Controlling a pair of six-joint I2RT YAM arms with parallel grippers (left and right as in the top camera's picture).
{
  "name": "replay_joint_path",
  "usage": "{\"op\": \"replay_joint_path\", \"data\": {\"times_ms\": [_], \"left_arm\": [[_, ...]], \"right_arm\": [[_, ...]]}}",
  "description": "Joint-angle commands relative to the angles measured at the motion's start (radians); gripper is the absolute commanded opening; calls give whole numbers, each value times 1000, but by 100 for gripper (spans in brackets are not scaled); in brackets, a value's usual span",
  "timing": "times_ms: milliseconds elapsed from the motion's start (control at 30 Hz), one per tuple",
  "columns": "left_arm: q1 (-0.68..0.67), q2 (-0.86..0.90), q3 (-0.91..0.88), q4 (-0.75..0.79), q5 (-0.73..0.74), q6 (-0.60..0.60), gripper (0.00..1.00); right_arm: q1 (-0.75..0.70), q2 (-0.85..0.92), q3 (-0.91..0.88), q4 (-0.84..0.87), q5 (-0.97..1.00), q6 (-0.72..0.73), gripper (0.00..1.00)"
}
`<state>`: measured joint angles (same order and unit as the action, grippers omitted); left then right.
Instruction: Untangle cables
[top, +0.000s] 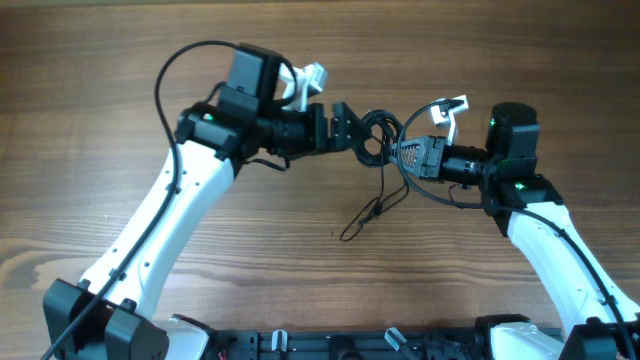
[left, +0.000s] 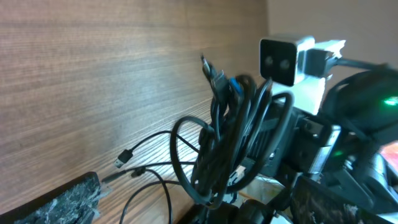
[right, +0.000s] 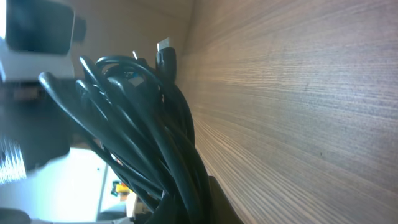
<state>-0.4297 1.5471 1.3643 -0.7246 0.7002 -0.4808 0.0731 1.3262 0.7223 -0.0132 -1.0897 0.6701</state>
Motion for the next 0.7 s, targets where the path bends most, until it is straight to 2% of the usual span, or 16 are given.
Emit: {"op": "replay_joint_path", "data": {"times_ms": [0,67,133,200,267,333,367,400,467,500,667], "left_arm": [[-93,-10,8,3,-207,-60,95],[-129,-9,8,3,-319,-121,83],[-143,-8,8,3,-372,-187,62],[-148,-3,8,3,-398,-223,44],[-150,8,8,4,-435,-266,32],[-149,30,8,7,-469,-308,6],[-149,43,8,13,-474,-332,4],[-149,55,8,28,-474,-349,4],[-148,62,8,66,-474,-348,4],[-140,60,9,89,-474,-339,4],[-86,-8,9,119,-461,-338,4]], "right_arm": [[0,13,9,5,16,66,4],[0,13,9,5,-11,66,4],[0,13,9,5,-19,79,4],[0,13,9,5,-21,109,4],[0,13,9,15,-38,122,4],[0,13,9,36,-68,122,5],[0,13,9,45,-80,121,8],[0,13,9,47,-79,114,21],[0,13,9,45,-79,52,59],[0,13,9,28,-78,-34,100],[16,13,9,-80,33,-221,100]]}}
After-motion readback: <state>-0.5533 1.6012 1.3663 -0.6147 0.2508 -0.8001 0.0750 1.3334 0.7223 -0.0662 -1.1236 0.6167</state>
